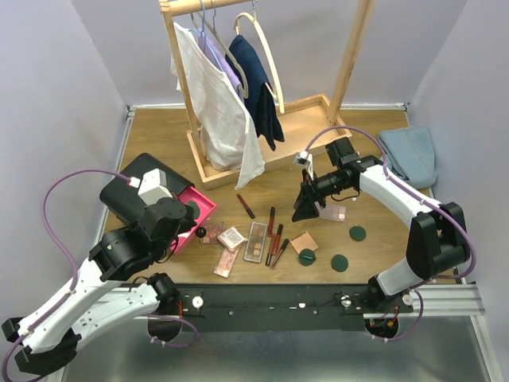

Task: Organize the makeup
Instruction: Place the makeup tool in the drawer.

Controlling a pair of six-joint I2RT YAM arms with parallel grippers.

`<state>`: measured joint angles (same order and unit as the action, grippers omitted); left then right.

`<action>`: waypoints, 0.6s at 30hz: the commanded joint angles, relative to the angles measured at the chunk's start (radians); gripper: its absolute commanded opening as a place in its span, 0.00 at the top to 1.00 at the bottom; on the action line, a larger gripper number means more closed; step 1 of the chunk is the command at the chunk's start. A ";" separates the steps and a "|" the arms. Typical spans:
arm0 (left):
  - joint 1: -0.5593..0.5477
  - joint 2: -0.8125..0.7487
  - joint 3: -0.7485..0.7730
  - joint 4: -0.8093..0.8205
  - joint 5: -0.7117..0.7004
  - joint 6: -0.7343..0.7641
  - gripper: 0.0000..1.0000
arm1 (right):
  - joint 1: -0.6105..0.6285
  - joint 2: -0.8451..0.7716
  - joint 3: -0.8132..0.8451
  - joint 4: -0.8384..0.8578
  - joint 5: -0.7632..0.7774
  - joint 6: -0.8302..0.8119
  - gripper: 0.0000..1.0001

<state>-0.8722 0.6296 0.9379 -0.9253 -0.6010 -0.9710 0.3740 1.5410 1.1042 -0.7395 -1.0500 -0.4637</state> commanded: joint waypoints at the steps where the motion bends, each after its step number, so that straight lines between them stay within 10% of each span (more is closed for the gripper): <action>1: 0.016 0.030 0.025 -0.168 -0.194 -0.093 1.00 | 0.005 -0.015 -0.021 0.031 0.085 0.008 0.21; 18: 0.377 0.179 -0.063 0.193 0.167 0.196 0.96 | -0.023 -0.028 -0.029 0.026 0.123 0.011 0.20</action>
<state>-0.5358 0.7670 0.8791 -0.8810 -0.5755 -0.8703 0.3653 1.5406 1.1027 -0.7258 -0.9543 -0.4603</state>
